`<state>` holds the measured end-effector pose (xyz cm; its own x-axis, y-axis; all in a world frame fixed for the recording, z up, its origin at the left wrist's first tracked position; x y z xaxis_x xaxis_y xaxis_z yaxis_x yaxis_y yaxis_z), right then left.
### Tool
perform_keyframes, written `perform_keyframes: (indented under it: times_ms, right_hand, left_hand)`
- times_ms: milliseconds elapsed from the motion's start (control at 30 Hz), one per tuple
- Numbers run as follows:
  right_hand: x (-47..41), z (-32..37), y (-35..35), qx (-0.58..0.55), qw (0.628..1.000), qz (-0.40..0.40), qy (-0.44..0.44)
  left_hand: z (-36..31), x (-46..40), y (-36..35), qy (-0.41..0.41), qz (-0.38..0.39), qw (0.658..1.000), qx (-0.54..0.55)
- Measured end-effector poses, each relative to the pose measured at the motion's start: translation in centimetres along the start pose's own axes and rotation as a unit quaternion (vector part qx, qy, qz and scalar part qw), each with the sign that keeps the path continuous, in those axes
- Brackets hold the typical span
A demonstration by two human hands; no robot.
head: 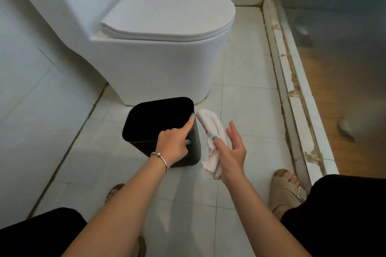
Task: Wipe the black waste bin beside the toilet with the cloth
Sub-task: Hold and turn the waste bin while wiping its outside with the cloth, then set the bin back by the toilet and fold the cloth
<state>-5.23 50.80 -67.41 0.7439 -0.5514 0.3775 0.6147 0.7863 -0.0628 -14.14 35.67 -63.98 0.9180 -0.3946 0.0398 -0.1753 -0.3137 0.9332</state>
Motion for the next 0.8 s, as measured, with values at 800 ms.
perform_keyframes:
  times_ms: [800]
  right_hand:
    - [0.1,-1.1,-0.5,-0.02,1.0,0.007,-0.01]
  left_hand:
    - [3.7,2.0,-1.2,0.014,-0.226,0.969,0.097]
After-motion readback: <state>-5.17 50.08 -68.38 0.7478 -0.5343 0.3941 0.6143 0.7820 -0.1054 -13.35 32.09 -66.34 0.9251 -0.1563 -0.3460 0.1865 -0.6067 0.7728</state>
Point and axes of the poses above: each hand's wrist, its own x-axis away from the middle knuckle, its own y-axis out of the back of the hand, z = x × y, the point moved 7 cm from there along -x, towards the middle knuckle, and after that the axes turned 8 degrees about x, right-handed, at the moved point
